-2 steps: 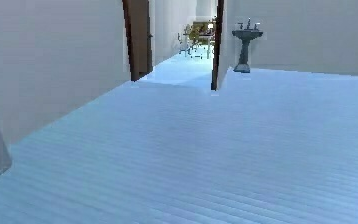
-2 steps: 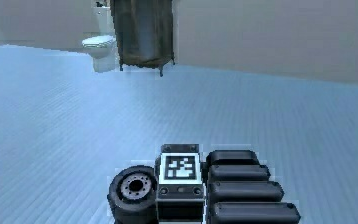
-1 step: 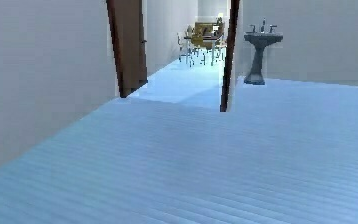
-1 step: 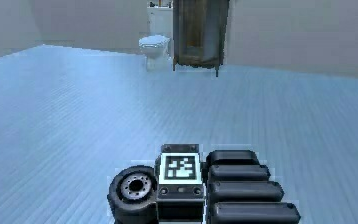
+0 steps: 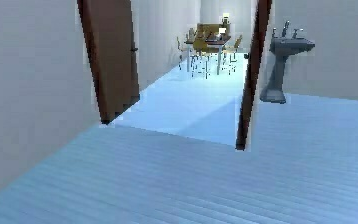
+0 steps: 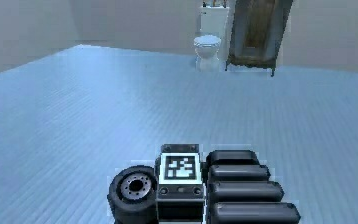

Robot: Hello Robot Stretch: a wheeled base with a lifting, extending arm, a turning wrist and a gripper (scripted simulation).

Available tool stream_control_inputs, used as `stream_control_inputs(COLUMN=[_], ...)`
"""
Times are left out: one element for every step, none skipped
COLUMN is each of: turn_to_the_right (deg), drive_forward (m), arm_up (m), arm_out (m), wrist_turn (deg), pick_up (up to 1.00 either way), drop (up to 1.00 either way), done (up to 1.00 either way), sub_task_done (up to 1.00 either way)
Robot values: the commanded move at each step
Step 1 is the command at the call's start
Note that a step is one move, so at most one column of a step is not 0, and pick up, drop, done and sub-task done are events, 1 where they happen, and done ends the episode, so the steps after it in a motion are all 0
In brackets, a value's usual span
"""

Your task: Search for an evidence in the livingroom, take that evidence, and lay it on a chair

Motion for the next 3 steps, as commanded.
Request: stream_control_inputs(turn_to_the_right=[0.0, 0.0, 0.0], drive_forward=[1.00, 1.00, 0.65], arm_up=[0.00, 0.00, 0.00], arm_out=[0.00, 0.00, 0.00], wrist_turn=[0.0, 0.0, 0.0], pick_up=[0.00, 0.00, 0.00], drop=[0.00, 0.00, 0.00], done=[0.00, 0.00, 0.00], sub_task_done=[0.00, 0.00, 0.00])
